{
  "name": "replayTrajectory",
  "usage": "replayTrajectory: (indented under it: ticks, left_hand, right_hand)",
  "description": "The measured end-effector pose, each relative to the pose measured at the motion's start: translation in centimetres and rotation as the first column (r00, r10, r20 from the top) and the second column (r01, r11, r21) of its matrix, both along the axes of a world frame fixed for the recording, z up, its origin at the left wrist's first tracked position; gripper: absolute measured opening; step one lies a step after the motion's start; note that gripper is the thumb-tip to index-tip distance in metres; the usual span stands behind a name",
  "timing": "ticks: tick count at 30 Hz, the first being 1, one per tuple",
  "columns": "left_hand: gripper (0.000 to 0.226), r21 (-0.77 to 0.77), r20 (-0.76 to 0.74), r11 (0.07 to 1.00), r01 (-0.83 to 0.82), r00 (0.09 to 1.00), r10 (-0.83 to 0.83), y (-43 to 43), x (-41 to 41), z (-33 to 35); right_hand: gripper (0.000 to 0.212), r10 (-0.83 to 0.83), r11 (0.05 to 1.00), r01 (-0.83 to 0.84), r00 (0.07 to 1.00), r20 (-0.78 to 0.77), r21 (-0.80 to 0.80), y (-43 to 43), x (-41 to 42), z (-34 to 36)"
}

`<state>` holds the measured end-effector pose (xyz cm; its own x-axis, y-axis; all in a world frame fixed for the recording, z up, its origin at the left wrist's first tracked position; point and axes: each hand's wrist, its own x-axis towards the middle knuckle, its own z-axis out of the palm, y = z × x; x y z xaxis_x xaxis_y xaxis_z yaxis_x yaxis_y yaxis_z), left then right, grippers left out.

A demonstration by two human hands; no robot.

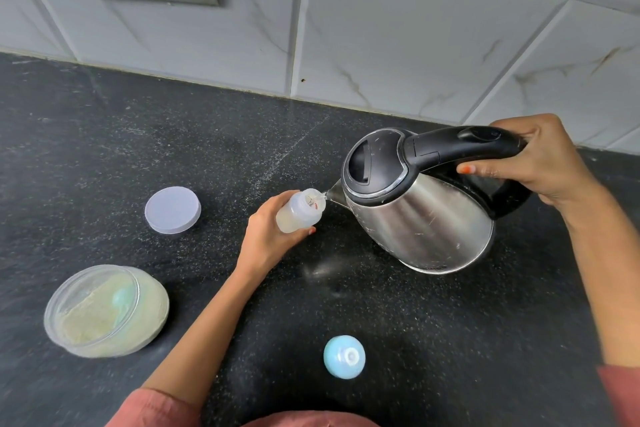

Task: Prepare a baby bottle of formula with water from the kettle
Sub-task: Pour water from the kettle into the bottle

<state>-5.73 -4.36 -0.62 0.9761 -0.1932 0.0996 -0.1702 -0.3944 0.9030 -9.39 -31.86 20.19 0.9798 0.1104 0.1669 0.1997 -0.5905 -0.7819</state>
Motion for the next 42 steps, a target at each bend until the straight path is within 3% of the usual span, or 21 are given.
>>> replayTrajectory:
  ticks: [7, 10, 42]
  left_hand:
    - [0.061, -0.006, 0.016, 1.000, 0.012, 1.000, -0.011, -0.05, 0.05, -0.08]
    - [0.061, -0.003, 0.022, 1.000, 0.015, 1.000, -0.015, -0.13, 0.10, -0.17]
    - [0.062, 0.000, 0.038, 1.000, 0.015, 0.999, -0.015, -0.32, -0.05, 0.19]
  right_hand:
    - [0.039, 0.004, 1.000, -0.004, 1.000, -0.003, -0.011, -0.20, -0.23, 0.13]
    - [0.026, 0.005, 1.000, -0.005, 1.000, 0.010, -0.021, -0.35, -0.25, 0.11]
    - [0.033, -0.053, 0.997, 0.055, 0.998, 0.031, -0.058, 0.18, -0.41, 0.67]
